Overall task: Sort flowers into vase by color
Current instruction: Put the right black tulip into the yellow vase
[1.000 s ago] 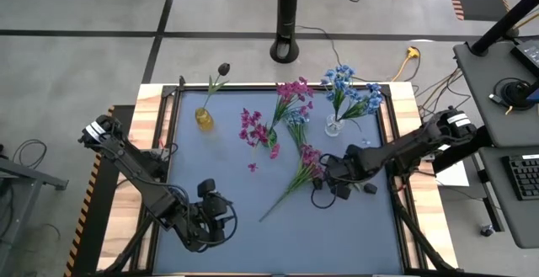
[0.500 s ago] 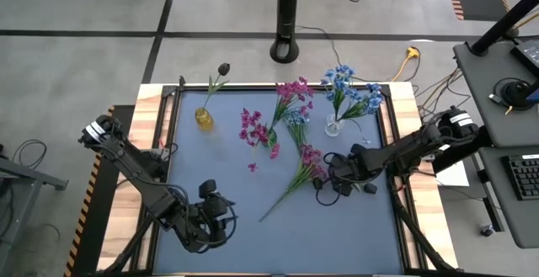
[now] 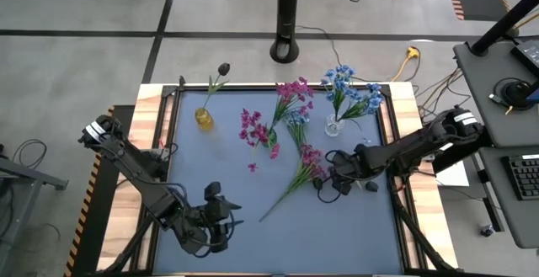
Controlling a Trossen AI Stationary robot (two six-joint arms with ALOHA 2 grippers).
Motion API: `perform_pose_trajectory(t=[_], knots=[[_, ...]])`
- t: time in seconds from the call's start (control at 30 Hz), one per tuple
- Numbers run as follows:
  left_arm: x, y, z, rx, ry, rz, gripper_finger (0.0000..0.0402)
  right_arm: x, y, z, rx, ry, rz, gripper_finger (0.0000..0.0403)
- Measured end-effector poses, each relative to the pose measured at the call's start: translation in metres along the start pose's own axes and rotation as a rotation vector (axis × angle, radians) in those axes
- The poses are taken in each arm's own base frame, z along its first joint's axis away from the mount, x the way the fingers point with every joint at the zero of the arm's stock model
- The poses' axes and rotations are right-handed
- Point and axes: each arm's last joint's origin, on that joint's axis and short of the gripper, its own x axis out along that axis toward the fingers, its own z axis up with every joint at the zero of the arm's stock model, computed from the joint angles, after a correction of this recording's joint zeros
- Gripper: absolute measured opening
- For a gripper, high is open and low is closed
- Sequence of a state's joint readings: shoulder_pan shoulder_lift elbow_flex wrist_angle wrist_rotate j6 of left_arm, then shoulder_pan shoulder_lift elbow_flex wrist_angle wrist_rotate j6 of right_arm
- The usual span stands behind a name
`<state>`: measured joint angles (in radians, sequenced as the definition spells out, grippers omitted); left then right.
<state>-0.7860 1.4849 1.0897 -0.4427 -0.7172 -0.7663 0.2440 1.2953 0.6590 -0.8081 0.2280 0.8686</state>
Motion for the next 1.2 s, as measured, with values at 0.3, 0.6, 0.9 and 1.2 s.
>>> perform_pose_trajectory(t=[0.3, 0.6, 0.9, 1.2], knots=[[0.000, -0.004, 0.006, 0.043, -0.071, -0.015, 0.0173, -0.046, -0.006, -0.004, 0.028, 0.069, -0.093, 0.0018], [0.000, -0.006, 0.014, 0.088, -0.181, 0.040, 0.0173, -0.107, 0.019, -0.006, -0.042, -0.014, 0.034, 0.0018], [0.041, -0.023, 0.024, 0.238, -0.237, 0.081, 0.0182, -0.143, 0.076, -0.020, -0.246, -0.117, 0.241, 0.0018], [0.081, -0.044, 0.048, 0.374, -0.192, 0.163, 0.0238, -0.126, 0.126, -0.015, -0.451, -0.053, 0.191, 0.0018]])
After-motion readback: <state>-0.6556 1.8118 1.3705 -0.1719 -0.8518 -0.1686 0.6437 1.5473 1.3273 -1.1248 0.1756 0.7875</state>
